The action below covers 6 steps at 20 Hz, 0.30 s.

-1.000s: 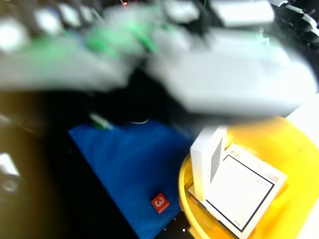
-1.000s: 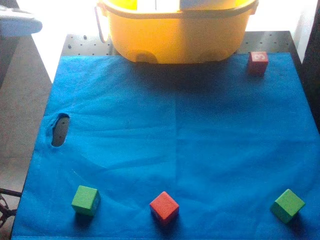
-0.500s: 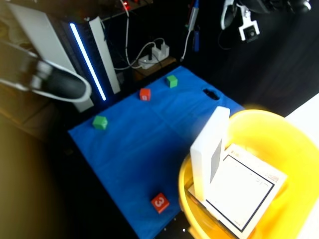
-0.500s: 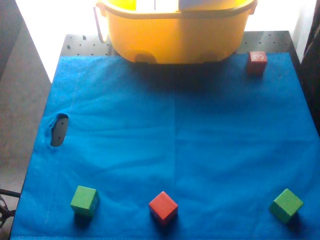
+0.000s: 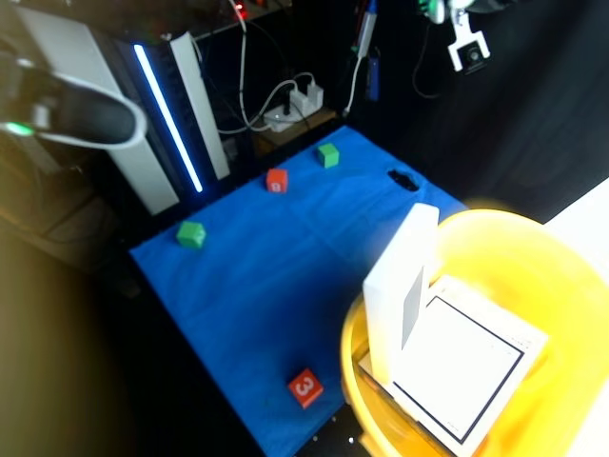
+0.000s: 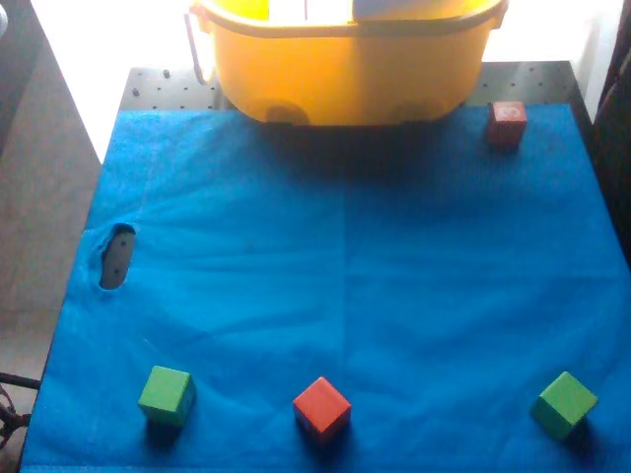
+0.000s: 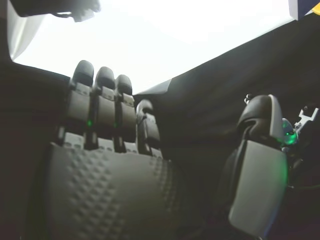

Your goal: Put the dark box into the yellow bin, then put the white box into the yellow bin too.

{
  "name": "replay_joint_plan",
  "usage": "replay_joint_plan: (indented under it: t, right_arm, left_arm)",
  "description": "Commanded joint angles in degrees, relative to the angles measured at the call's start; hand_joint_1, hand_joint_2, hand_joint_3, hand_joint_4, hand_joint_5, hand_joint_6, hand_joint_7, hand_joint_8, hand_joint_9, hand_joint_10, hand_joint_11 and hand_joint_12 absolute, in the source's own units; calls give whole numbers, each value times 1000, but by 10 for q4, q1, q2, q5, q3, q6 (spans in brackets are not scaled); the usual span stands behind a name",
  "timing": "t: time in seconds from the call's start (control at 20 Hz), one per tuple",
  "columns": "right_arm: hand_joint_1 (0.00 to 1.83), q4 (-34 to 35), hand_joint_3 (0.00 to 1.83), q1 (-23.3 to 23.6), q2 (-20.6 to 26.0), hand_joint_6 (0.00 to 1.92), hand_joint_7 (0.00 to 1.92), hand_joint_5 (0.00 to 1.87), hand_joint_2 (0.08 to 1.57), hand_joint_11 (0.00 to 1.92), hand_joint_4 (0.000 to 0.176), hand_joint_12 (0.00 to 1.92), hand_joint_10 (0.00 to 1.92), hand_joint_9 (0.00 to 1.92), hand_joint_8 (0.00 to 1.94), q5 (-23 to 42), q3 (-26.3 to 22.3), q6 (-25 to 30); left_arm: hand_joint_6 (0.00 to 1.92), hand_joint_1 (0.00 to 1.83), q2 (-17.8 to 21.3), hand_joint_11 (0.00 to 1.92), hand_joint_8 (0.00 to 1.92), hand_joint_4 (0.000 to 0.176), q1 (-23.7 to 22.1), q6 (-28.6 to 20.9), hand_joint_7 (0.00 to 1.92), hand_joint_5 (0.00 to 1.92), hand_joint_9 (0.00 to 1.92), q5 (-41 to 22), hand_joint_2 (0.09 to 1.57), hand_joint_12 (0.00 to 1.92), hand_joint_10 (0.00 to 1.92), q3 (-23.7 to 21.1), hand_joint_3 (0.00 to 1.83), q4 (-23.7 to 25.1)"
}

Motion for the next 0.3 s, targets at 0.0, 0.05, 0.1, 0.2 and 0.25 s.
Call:
replay_joint_plan:
  t: [0.0,0.05,0.1,0.2,0.25]
  right_arm:
    - [523,3,36,6,8,2,398,177,864,300,124,147,13,420,0,69,-7,-2]
    - [441,0,20,6,16,2,372,128,957,271,111,151,2,387,0,69,-12,-2]
    - [350,-1,4,6,25,0,385,61,948,289,105,169,7,399,6,69,-18,-2]
    - [184,-9,11,6,42,0,552,126,996,220,44,291,8,564,4,69,-28,-2]
    - [190,-15,7,6,42,0,528,66,1045,81,11,469,1,540,0,69,-28,-2]
  left_arm:
    - [96,564,6,9,6,0,-14,7,87,124,46,-64,1157,7,5,-3,0,-18]
    - [84,548,9,1,7,0,-24,15,150,248,73,-64,1262,1,6,-7,10,-8]
    - [137,604,12,2,14,0,-40,25,185,395,101,-64,1269,1,13,-13,4,6]
    - [43,23,25,6,15,0,-66,53,141,215,133,-64,1350,444,2,-30,0,36]
    - [64,4,31,0,23,106,-74,67,234,301,312,-64,1365,1023,71,-40,0,48]
